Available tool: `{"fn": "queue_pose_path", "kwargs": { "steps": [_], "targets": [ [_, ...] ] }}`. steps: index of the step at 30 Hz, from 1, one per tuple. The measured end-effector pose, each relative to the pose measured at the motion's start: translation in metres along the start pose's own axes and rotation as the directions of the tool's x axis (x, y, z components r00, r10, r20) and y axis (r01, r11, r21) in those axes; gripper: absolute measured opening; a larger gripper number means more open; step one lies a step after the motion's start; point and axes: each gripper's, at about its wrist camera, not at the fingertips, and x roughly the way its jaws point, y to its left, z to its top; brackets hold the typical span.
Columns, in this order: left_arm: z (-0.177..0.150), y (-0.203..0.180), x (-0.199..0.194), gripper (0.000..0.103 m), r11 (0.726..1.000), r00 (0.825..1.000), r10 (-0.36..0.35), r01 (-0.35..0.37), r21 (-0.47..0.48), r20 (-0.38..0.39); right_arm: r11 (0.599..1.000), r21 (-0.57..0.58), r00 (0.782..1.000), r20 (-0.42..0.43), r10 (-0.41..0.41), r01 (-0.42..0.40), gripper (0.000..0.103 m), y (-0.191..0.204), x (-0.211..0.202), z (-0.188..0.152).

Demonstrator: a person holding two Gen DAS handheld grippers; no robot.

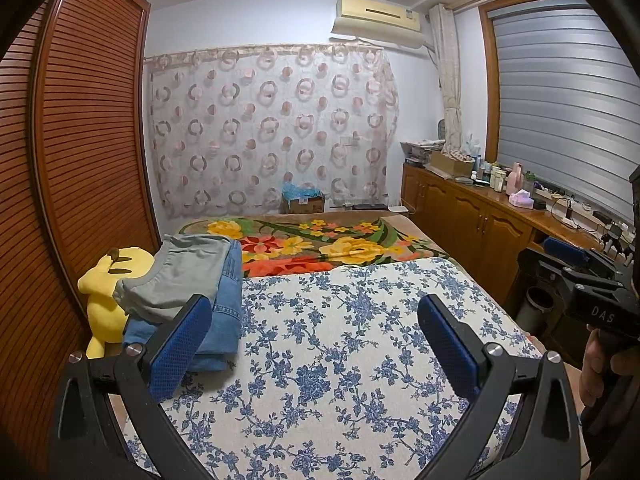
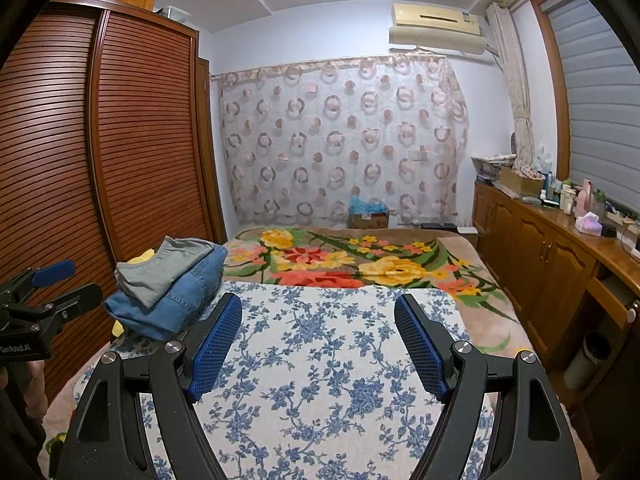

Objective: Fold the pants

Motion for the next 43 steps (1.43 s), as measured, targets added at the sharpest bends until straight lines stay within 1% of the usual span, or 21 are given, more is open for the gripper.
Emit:
{"fn": "queue_pose_path", "kwargs": {
  "steps": [43],
  "targets": [
    [-0.0033, 0.0016, -0.0006, 0.103, 1.000, 1.000, -0.001, 0.001, -0.001, 0.004, 1.000, -0.002, 1.000, 0.006, 0.002, -0.002, 0.080, 0.0015, 0.0015, -0.0030]
  ]
}}
